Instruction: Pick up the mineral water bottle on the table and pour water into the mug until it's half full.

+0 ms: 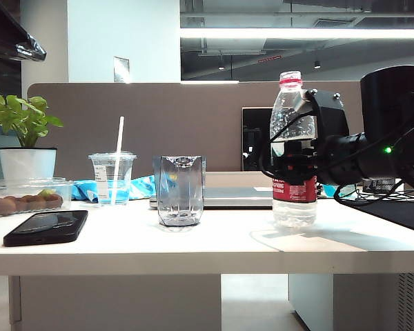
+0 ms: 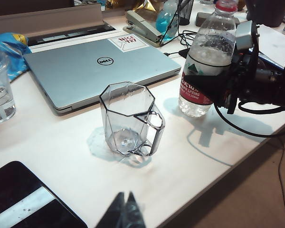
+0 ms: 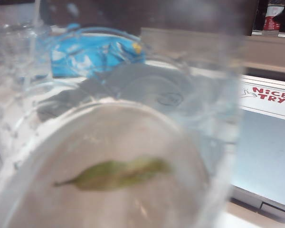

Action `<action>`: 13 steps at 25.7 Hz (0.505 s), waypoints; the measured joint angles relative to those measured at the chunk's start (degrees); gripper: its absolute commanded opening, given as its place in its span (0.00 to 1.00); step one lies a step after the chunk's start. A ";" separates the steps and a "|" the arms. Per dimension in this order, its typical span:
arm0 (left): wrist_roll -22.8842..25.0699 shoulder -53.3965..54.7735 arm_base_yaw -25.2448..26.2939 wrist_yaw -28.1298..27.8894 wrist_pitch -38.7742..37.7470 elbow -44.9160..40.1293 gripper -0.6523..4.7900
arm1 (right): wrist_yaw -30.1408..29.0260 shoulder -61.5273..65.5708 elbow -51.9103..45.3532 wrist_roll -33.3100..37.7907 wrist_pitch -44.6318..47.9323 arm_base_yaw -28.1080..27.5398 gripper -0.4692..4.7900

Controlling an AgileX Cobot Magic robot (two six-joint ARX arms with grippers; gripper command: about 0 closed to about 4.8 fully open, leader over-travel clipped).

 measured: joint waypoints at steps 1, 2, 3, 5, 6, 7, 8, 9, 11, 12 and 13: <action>0.02 0.00 0.00 0.00 0.00 0.00 0.11 | 0.04 0.00 0.00 -0.24 0.00 0.00 0.49; 0.00 0.00 0.00 0.00 0.00 0.00 0.11 | 0.02 0.00 0.00 -1.01 0.00 0.00 0.49; 0.00 0.00 0.00 0.00 0.00 0.00 0.11 | 0.02 0.00 0.00 -1.75 0.00 0.00 0.49; 0.00 0.00 0.00 0.00 0.00 0.00 0.11 | 0.02 -0.55 0.00 -4.02 -0.66 0.00 0.49; 0.00 0.00 0.00 0.00 0.02 0.00 0.11 | 0.04 -0.96 -0.02 -4.33 -1.38 0.00 0.49; 0.02 0.00 0.00 0.00 0.00 0.00 0.11 | 0.07 -1.53 -0.02 -4.85 -2.40 0.00 0.49; 0.00 0.00 0.00 0.00 0.00 0.00 0.11 | 0.09 -2.49 0.04 -5.70 -4.15 -0.02 0.49; 0.00 0.00 0.02 0.00 0.00 0.00 0.11 | 0.11 -3.61 0.48 -6.88 -6.86 -0.02 0.49; 0.00 0.00 0.02 0.00 0.02 0.00 0.11 | 0.20 -5.25 2.62 -9.29 -12.98 -0.11 0.50; 0.00 0.00 0.02 0.00 -0.02 0.00 0.11 | 0.22 -6.08 4.39 -10.62 -16.24 -0.15 0.50; 0.00 0.00 0.02 0.00 -0.02 0.00 0.11 | 0.24 -6.86 6.16 -11.80 -18.82 -0.20 0.51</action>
